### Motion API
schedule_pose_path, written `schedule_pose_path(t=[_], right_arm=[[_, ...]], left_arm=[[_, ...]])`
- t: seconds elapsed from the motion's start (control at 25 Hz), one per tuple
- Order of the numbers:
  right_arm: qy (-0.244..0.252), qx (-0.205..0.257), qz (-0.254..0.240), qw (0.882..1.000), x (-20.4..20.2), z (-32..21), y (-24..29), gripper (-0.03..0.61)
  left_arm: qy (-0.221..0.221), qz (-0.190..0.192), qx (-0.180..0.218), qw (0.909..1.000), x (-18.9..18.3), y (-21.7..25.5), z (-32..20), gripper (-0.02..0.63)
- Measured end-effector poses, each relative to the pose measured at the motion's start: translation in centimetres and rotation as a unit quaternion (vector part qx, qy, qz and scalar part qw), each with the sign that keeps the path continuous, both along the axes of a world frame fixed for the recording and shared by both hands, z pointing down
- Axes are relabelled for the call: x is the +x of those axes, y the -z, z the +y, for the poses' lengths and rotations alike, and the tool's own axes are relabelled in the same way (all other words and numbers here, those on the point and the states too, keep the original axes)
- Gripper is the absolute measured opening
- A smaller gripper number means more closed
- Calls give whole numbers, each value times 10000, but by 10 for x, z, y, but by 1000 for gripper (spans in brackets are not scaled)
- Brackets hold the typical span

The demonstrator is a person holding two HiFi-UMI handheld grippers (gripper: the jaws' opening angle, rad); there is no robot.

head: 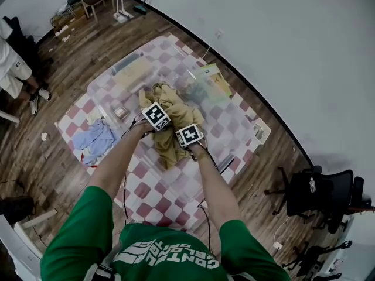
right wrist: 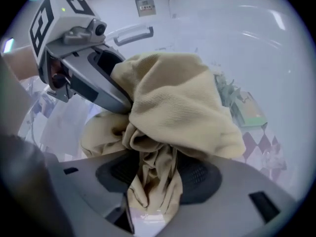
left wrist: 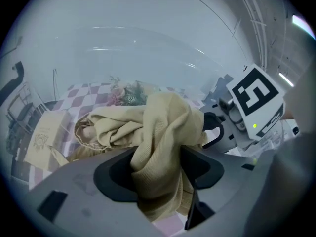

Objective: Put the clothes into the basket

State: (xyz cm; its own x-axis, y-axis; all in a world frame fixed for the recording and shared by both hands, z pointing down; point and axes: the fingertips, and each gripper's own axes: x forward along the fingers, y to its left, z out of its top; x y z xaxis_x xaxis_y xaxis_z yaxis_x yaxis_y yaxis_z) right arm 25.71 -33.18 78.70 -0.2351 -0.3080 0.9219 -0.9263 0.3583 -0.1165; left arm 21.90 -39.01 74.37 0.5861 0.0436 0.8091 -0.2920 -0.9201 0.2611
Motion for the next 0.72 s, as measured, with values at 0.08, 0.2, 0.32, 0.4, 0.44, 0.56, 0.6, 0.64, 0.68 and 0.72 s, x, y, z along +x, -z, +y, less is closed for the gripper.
schedule_pose_path(t=[0.08,0.2,0.32,0.4,0.44,0.56,0.6,0.64,0.68,0.72], right_arm=[[-88,45,-37,9999,3,2,7,229],[-197,166,-77,9996,9,2,22,229],[-445,408,-210,9980,16,-2,46,229],[-651,659,-343,9951,21,-4,65,229],[-737,801,-402,9932,23,-5,75,229],[-857,1214,-451,9879,27,-7,106,229],[-862,1343,-452,9862,27,-7,117,229],[-852,1476,-467,9843,27,-7,128,229],[-830,1623,-488,9820,25,-6,140,229],[-803,1790,-498,9793,24,-6,153,227]], left_arm=[[-12,-169,130,9998,-5,-1,-1,255],[-88,-338,372,9987,-7,1,-3,255],[-67,-269,749,9968,-4,17,-10,255],[-21,-143,1155,9932,0,31,-18,255],[0,-49,1289,9916,3,38,-20,255],[202,296,1453,9887,6,68,-22,255],[273,441,1536,9868,7,81,-24,255],[321,575,1631,9844,9,93,-24,255],[349,690,1712,9822,11,106,-23,255],[371,790,1766,9804,12,118,-20,255]])
